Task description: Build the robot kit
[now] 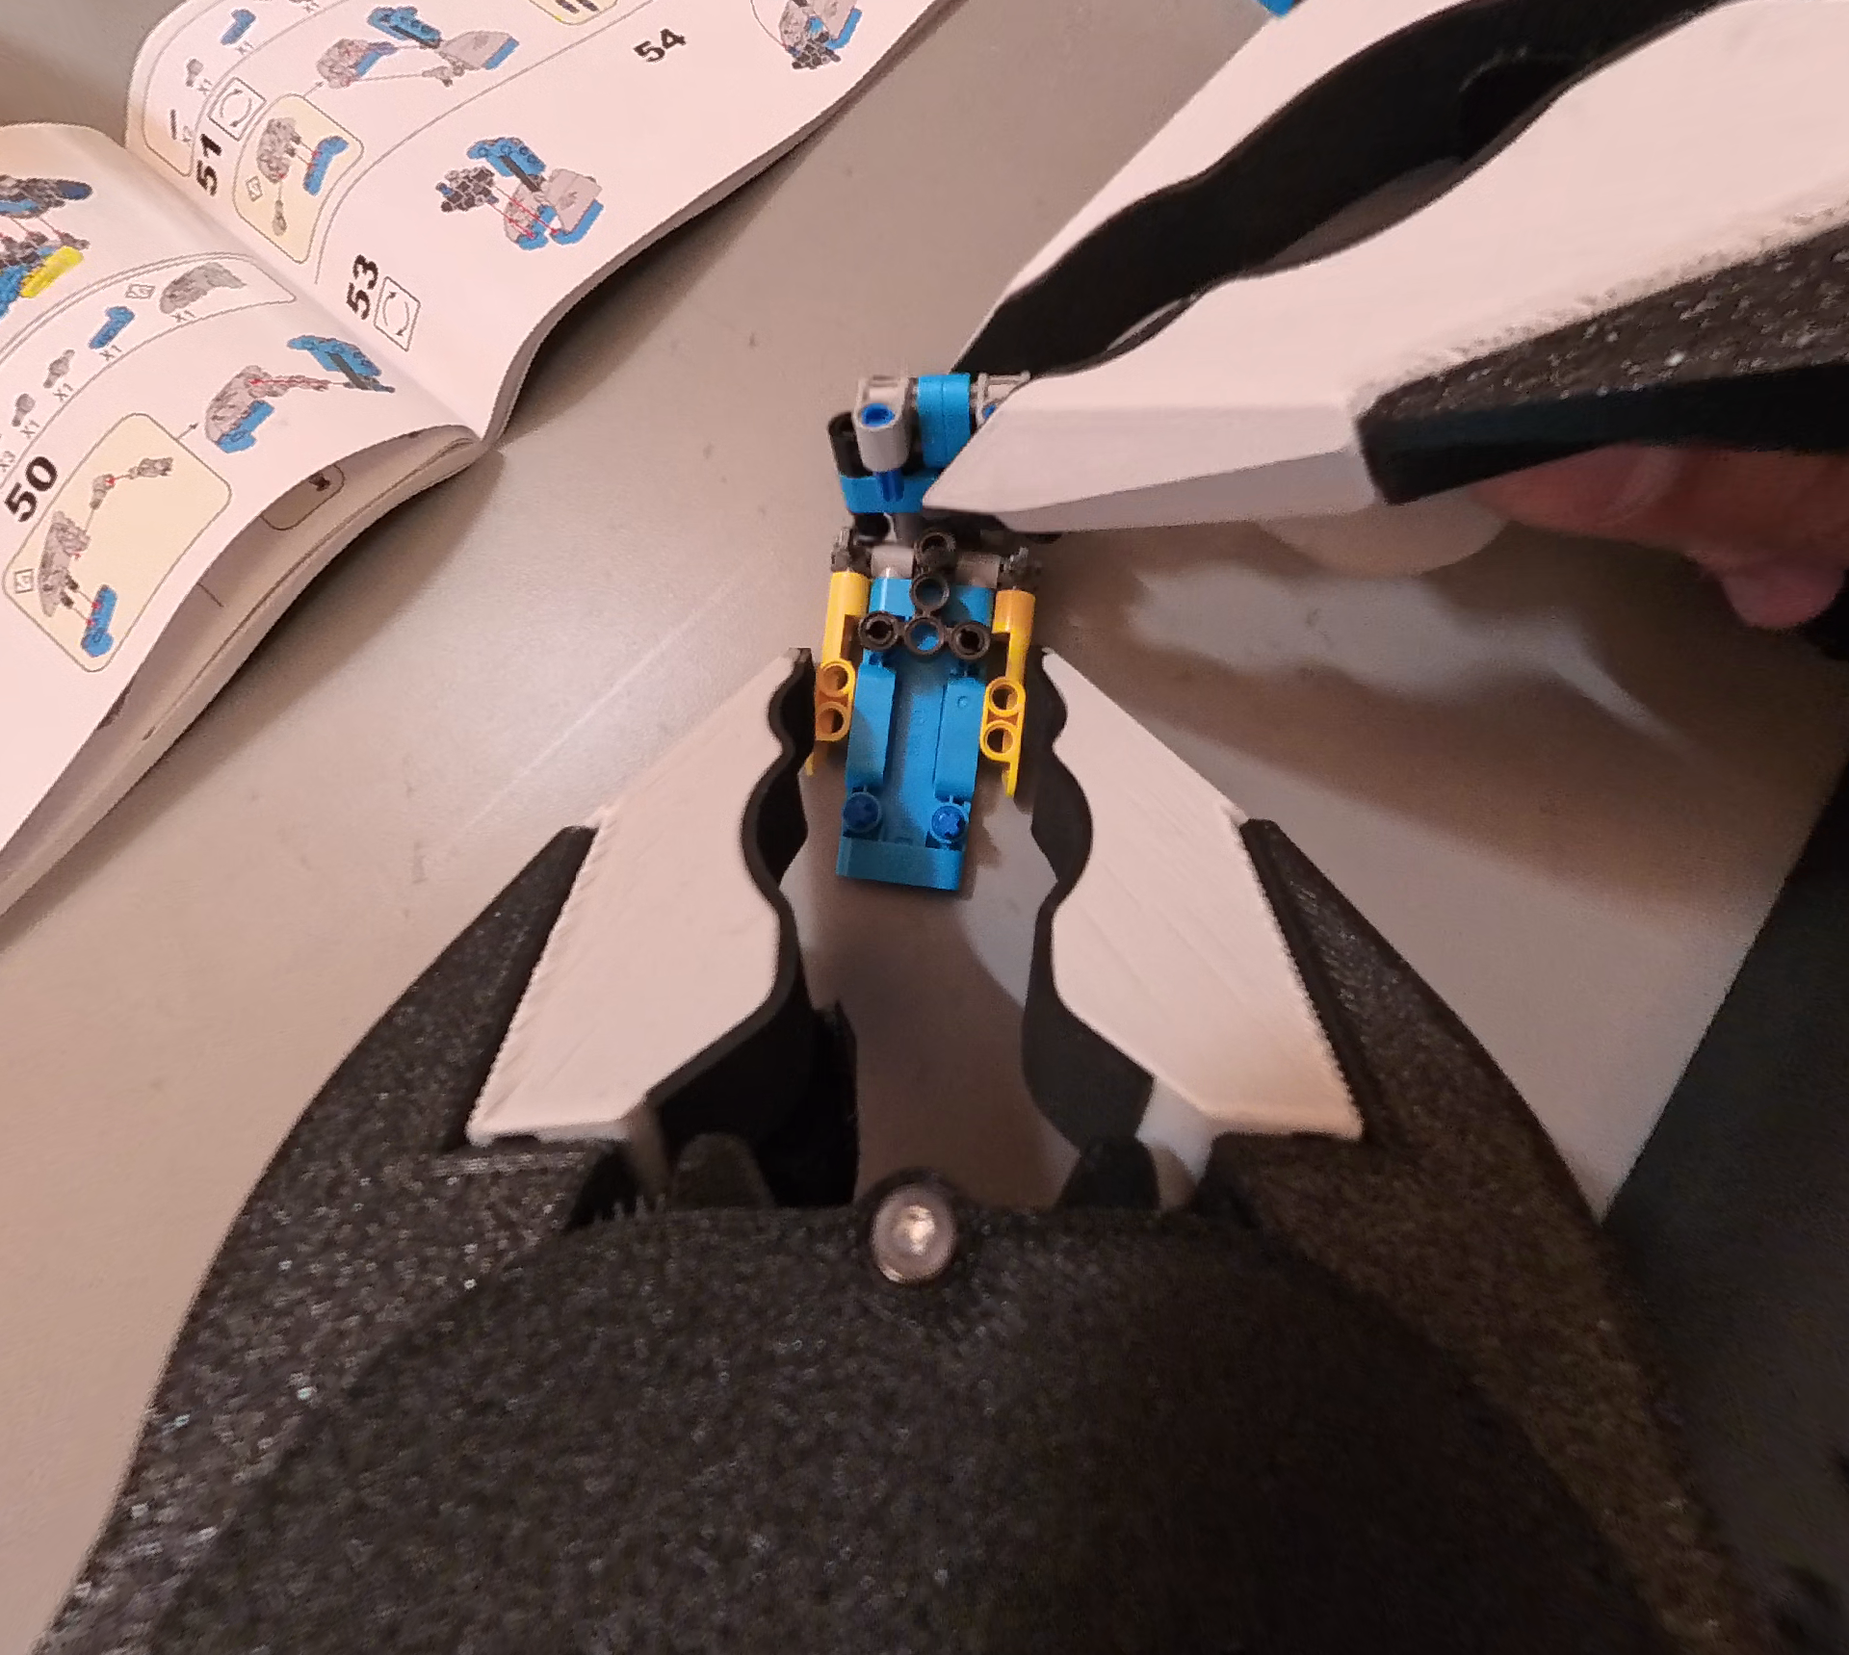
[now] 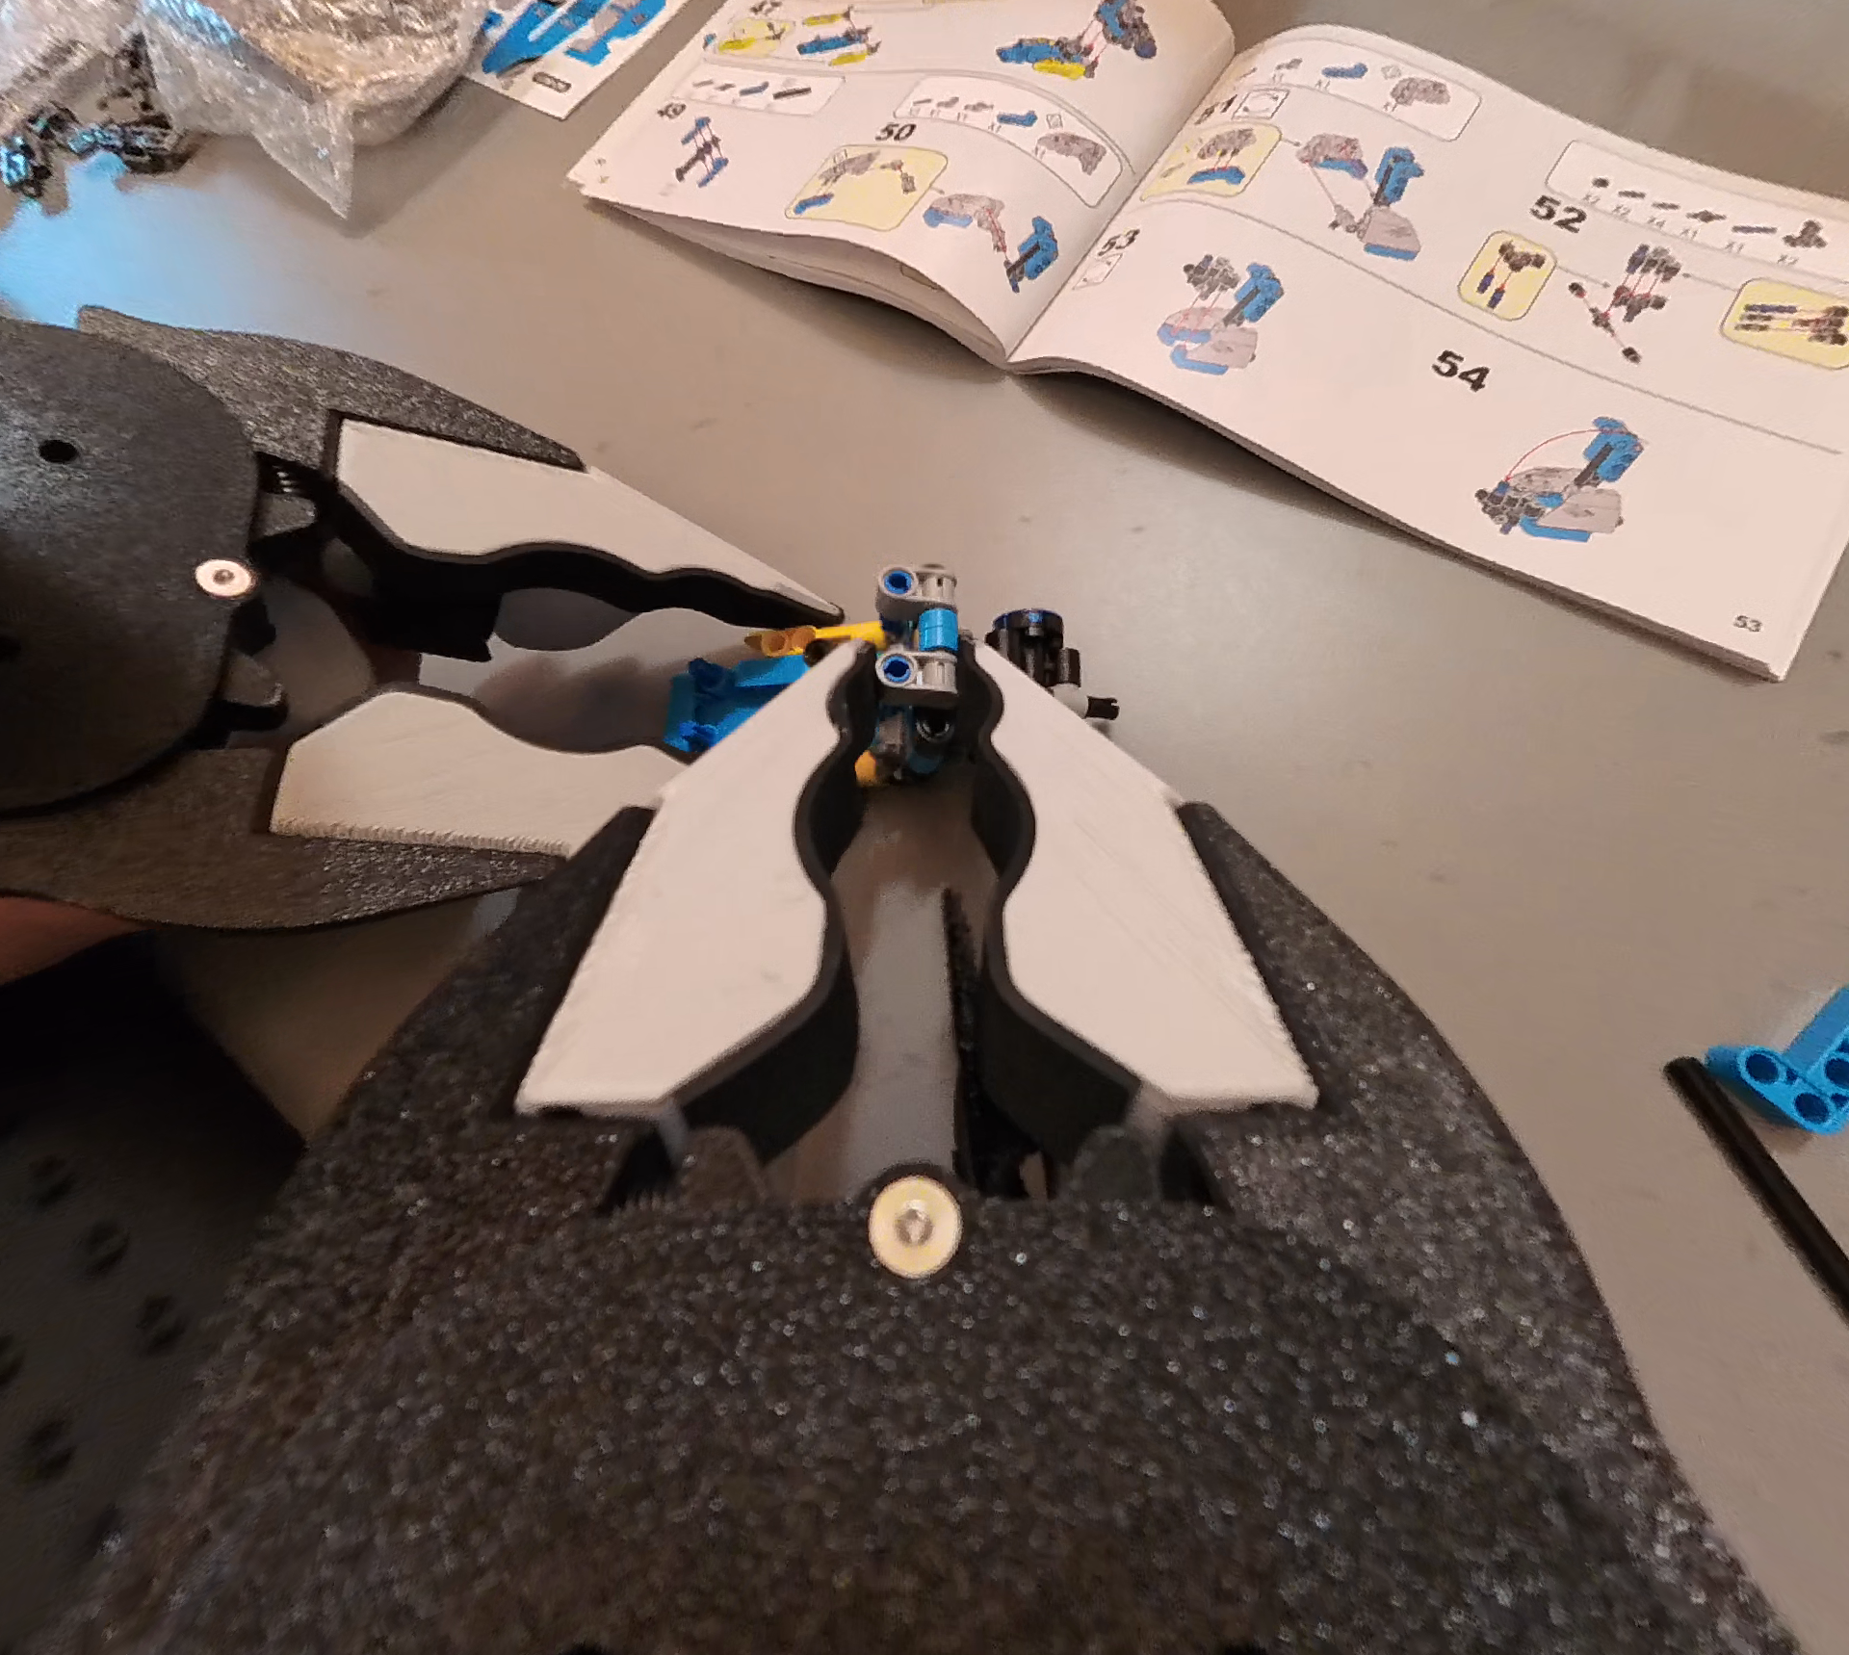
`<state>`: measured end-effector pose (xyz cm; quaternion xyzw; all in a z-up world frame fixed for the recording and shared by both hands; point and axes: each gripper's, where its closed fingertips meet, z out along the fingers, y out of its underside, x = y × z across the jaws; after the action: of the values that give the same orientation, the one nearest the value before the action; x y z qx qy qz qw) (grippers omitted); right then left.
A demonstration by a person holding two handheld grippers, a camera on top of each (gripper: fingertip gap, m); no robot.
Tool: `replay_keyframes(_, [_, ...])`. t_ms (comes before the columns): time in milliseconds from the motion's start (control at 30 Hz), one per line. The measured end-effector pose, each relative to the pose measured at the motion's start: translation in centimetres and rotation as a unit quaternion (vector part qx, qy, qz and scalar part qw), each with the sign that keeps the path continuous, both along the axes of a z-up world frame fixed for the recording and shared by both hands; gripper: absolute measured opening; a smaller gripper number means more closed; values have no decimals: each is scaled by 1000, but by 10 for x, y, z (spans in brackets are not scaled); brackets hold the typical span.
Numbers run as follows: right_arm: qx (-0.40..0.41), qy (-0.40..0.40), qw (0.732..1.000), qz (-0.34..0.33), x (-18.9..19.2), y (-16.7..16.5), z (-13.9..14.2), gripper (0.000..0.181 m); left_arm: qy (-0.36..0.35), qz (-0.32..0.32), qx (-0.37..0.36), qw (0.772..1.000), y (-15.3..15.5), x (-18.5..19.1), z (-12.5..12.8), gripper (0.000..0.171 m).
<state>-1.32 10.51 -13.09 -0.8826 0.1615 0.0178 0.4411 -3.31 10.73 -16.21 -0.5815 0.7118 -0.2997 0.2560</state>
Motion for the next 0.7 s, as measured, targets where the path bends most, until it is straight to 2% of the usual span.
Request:
replay_keyframes(167, [14, 20, 1000, -4, 0, 1, 3, 15, 0, 2, -31, 1000, 0, 0, 1, 42])
replay_keyframes(367, [40, 61, 997, -8, 1, 2, 8, 15, 0, -2, -26, 1000, 0, 0, 1, 42])
replay_keyframes(700, [29, 28, 999, -3, -2, 5, 8, 14, 1, 0, -14, 1000, 0, 0, 1, 42])
